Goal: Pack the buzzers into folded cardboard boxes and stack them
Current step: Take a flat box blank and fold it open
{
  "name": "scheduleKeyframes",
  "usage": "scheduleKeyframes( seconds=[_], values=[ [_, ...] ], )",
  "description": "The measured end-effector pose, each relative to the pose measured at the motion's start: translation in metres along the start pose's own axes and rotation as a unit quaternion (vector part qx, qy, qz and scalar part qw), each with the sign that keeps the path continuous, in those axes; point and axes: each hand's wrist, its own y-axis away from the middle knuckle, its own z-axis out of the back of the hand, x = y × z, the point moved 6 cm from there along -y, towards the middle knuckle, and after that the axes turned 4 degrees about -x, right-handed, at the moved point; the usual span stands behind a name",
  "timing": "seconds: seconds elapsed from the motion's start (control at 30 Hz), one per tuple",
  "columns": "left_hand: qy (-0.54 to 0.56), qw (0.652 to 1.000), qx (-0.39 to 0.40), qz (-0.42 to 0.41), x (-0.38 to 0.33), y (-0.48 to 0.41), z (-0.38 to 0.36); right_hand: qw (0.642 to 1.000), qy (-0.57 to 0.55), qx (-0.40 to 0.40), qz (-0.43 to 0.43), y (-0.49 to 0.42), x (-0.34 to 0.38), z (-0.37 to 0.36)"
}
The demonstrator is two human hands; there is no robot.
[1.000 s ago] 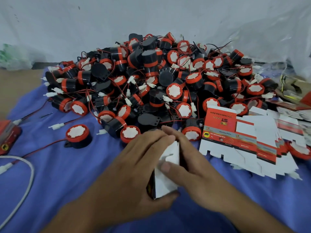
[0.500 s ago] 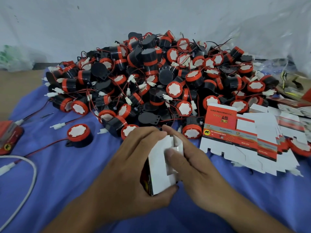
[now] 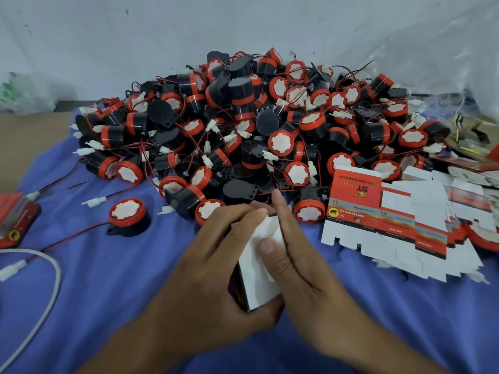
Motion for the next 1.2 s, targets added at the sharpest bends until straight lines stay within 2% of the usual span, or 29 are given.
scheduleKeyframes(
  seconds=[0.47, 0.6, 0.67, 0.77, 0.83, 1.0, 1.13, 1.2],
  values=[
    [0.014, 0.999, -0.029, -0.012, -0.002, -0.001, 0.001, 1.0, 0.001, -0.018, 0.019, 0.0, 0.003, 0.001],
    [0.014, 0.999, -0.031, -0.009, -0.001, 0.0, 0.002, 1.0, 0.014, 0.0, 0.011, -0.002, 0.0, -0.003],
    [0.016, 0.999, -0.035, 0.004, 0.001, 0.001, 0.003, 0.999, -0.036, 0.02, -0.002, -0.003, 0.002, -0.001],
    [0.001, 0.999, -0.033, 0.018, 0.005, 0.002, 0.004, 0.982, -0.182, 0.023, -0.036, -0.007, 0.004, 0.004],
    [-0.007, 0.999, -0.032, 0.013, 0.004, 0.002, 0.004, 0.975, -0.218, 0.014, -0.035, -0.009, 0.005, 0.006],
    [-0.014, 0.999, -0.051, -0.008, 0.0, 0.003, 0.002, 0.993, -0.114, 0.003, 0.009, -0.006, 0.008, 0.004],
    [-0.04, 0.997, -0.067, -0.005, 0.006, 0.002, 0.008, 0.983, -0.181, -0.009, -0.043, -0.01, 0.003, 0.009],
    [-0.045, 0.996, -0.07, -0.003, 0.008, 0.003, 0.007, 0.987, -0.151, 0.024, -0.045, -0.012, 0.006, 0.006]
  ],
)
